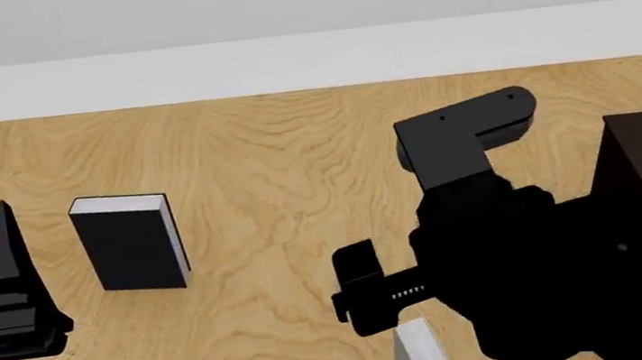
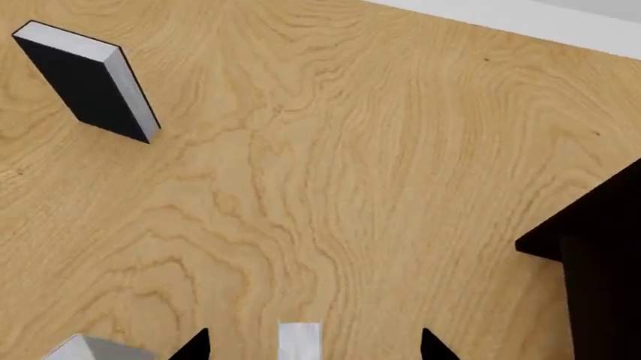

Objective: Pick up the book on the right and place it on the cabinet shelf.

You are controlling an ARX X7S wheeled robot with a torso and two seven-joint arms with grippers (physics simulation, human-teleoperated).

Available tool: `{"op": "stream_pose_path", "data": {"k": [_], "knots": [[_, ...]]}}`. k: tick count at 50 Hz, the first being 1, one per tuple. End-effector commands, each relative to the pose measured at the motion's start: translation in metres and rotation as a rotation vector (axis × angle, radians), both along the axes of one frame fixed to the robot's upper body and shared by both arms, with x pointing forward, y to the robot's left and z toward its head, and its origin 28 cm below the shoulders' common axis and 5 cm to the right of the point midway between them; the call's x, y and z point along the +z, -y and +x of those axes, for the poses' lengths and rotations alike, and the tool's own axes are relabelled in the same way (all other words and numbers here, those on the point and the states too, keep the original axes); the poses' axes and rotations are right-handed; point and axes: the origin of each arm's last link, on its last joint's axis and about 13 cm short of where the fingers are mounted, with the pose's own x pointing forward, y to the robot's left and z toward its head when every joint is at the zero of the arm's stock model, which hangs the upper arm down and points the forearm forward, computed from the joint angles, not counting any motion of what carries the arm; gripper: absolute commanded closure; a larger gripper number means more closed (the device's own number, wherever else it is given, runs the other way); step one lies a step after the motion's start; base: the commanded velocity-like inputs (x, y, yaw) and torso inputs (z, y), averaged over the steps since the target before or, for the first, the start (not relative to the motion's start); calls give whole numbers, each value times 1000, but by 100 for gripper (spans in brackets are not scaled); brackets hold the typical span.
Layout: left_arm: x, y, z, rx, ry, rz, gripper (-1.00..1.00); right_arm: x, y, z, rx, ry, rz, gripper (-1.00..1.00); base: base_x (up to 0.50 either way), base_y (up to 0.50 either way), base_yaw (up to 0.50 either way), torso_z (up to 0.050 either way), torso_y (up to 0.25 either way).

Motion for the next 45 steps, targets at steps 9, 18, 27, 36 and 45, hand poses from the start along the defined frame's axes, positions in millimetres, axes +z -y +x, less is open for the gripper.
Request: {"op": "stream_pose_path", "data": {"k": [9,18,27,36,45], "knots": [[1,0,-1,-5,6,2,-100,-25,4,9,7,-129,4,-100,0,0,0,0,0],[-1,1,-1,-11,3,9,-100,-33,6,21,-6,-152,1,-100,0,0,0,0,0],[-1,0,0,-12,4,6,-100,-37,4,34,-15,-176,-28,-100,0,0,0,0,0],[-2,0,1,-10,2,5,-100,-56,-3,42,10,-200,-17,-100,0,0,0,0,0],[-1,0,0,-16,2,4,-100,-70,-5,40,31,-227,-9,-100,0,0,0,0,0]]}}
